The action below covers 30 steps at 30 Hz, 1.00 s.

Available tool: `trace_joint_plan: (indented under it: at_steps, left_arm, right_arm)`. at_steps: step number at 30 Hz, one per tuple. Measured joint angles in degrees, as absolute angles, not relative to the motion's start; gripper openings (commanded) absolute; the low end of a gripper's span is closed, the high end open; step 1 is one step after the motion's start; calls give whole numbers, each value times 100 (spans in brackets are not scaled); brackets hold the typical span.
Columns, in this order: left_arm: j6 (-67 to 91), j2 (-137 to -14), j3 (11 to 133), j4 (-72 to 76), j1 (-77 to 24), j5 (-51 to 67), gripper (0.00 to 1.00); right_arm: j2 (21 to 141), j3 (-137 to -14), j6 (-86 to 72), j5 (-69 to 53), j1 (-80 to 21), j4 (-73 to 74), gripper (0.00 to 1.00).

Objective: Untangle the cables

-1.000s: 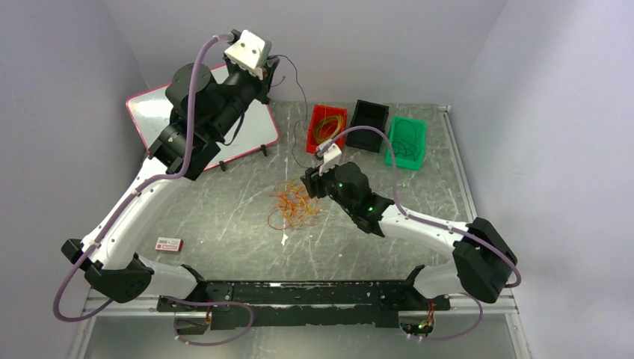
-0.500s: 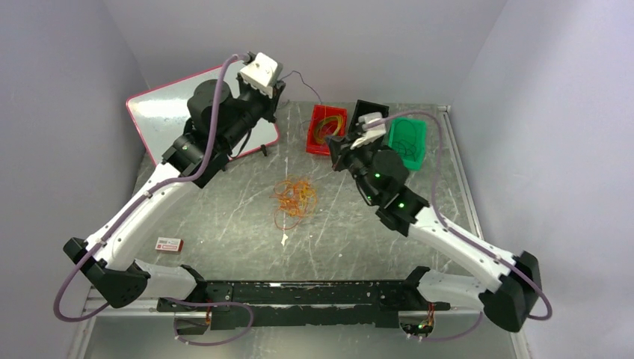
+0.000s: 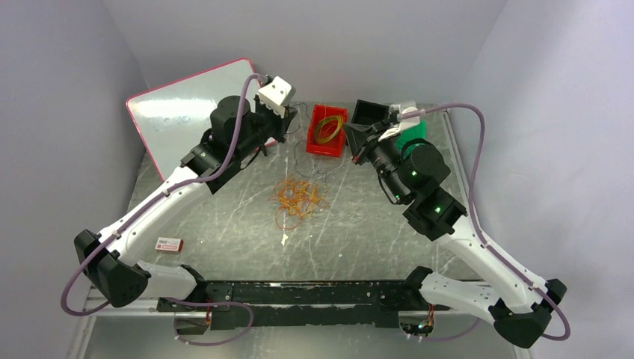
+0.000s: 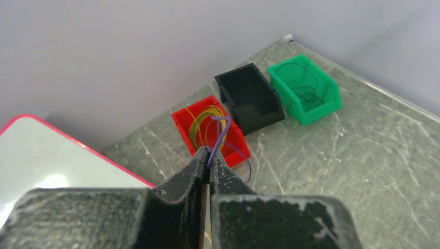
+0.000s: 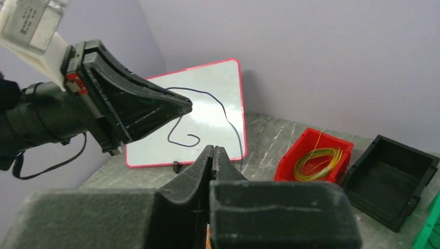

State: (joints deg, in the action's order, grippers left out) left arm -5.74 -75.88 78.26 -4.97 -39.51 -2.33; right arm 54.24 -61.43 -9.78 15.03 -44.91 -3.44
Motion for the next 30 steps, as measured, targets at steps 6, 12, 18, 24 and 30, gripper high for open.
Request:
trace_joint_plan:
  at_steps: [6, 12, 18, 24, 30]
  left_arm:
    - [-526, -7601, 7802, -298, -3951, 207, 7]
    - [-537, -7640, 7988, -272, -3951, 397, 7]
    - [-534, -7640, 8128, -239, -3951, 480, 7]
    - [-513, -7640, 8289, -235, -3951, 530, 7]
    - [-464, -7640, 8309, -233, -3951, 567, 7]
  right_arm:
    - [5570, -6316, -749, 1057, -4484, 154, 56]
    - [5553, -5564, -893, 932, -4436, 71, 69]
    - [6147, -4657, -1299, 561, -4228, -676, 71]
    - [6864, -4152, -1802, 469, -4209, -1798, 70]
    - [7413, -3946, -2265, 497, -4158, -2982, 68]
